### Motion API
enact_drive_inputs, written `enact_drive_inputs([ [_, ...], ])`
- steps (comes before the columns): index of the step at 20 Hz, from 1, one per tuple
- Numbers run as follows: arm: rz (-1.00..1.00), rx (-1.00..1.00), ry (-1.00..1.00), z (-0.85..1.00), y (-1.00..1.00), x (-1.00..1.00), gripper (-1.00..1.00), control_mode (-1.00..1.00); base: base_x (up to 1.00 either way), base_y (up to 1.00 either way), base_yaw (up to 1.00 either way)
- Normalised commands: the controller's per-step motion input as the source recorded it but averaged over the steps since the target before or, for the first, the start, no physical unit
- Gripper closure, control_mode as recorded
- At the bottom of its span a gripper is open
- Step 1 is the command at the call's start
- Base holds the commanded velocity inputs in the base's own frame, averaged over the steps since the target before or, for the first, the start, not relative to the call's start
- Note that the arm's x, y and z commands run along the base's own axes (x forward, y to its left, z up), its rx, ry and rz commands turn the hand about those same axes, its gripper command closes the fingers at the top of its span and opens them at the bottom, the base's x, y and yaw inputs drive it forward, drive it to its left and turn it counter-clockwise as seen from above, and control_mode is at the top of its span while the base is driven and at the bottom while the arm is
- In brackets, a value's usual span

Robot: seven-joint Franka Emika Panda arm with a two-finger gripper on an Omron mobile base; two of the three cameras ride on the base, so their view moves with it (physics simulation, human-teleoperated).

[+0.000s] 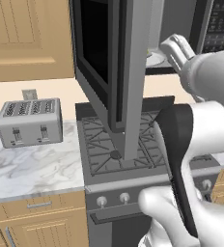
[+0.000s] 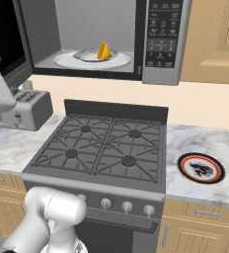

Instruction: Pick the cheese from the counter and place it in the microwave. Then turn on the microwave.

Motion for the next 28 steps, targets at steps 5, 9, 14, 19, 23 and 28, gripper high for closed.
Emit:
enact_drive_inputs([
  [5,0.00,-0.36,-0.08,0.41,0.00,-0.89,-1.00,-1.00,0.00,0.00,0.00],
  [9,0.00,-0.40,-0.10,0.18,0.00,-0.95,-1.00,-1.00,0.00,0.00,0.00],
  [14,-0.02,-0.39,-0.05,0.04,0.02,-0.74,-1.00,-1.00,0.00,0.00,0.00],
  [19,-0.09,-0.55,-0.01,-0.12,0.27,-0.36,-1.00,-1.00,0.00,0.00,0.00],
  [23,-0.12,-0.58,0.00,-0.15,0.46,-0.22,-1.00,-1.00,0.00,0.00,0.00],
  [28,-0.15,-0.59,-0.01,-0.13,0.55,-0.21,-1.00,-1.00,0.00,0.00,0.00],
])
